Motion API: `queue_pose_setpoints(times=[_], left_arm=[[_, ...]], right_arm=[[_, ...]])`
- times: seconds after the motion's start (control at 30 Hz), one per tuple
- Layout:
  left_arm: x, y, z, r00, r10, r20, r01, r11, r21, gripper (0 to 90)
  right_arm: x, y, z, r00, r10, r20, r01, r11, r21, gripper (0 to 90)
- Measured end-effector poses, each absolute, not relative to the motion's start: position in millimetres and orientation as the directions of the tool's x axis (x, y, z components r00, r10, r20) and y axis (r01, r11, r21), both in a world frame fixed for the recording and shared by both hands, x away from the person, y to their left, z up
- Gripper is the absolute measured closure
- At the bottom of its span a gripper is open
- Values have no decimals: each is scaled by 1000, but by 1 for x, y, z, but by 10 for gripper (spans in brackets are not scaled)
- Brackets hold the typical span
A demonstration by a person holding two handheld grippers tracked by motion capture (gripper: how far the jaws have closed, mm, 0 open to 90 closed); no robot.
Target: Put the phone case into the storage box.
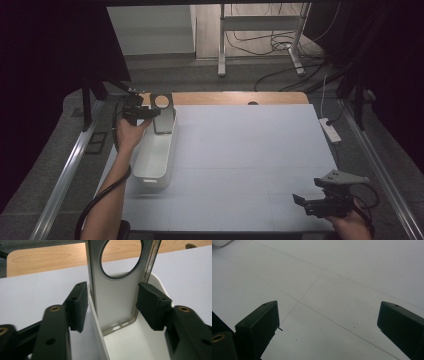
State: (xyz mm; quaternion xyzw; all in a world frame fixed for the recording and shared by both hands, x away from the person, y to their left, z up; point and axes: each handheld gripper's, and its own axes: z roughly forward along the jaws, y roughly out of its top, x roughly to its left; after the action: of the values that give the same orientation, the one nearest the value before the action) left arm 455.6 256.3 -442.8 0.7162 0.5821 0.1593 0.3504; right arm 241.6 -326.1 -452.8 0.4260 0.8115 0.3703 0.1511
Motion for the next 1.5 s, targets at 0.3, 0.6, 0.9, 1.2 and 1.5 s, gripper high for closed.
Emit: queue_pose_setpoints(times=[0.3, 0.6, 0.9, 1.2, 1.5], left_arm=[[450, 260, -444, 308, 928, -207, 698, -73, 712, 271], [444, 260, -444, 347, 919, -184, 687, -116, 718, 202], [436, 261, -441, 349, 914, -209, 690, -100, 717, 119], [429, 261, -439, 369, 904, -217, 681, -104, 725, 69], [422, 259, -436, 390, 894, -219, 681, -120, 722, 43]], right_arm=[[242, -326, -453, -590, 804, 71, 582, 363, 728, 47], [242, -325, -453, -591, 804, 67, 583, 368, 725, 47], [241, -324, -453, -594, 802, 56, 579, 378, 722, 46], [242, -325, -453, -598, 799, 63, 579, 376, 724, 35], [242, -324, -453, -599, 798, 64, 580, 377, 722, 33]])
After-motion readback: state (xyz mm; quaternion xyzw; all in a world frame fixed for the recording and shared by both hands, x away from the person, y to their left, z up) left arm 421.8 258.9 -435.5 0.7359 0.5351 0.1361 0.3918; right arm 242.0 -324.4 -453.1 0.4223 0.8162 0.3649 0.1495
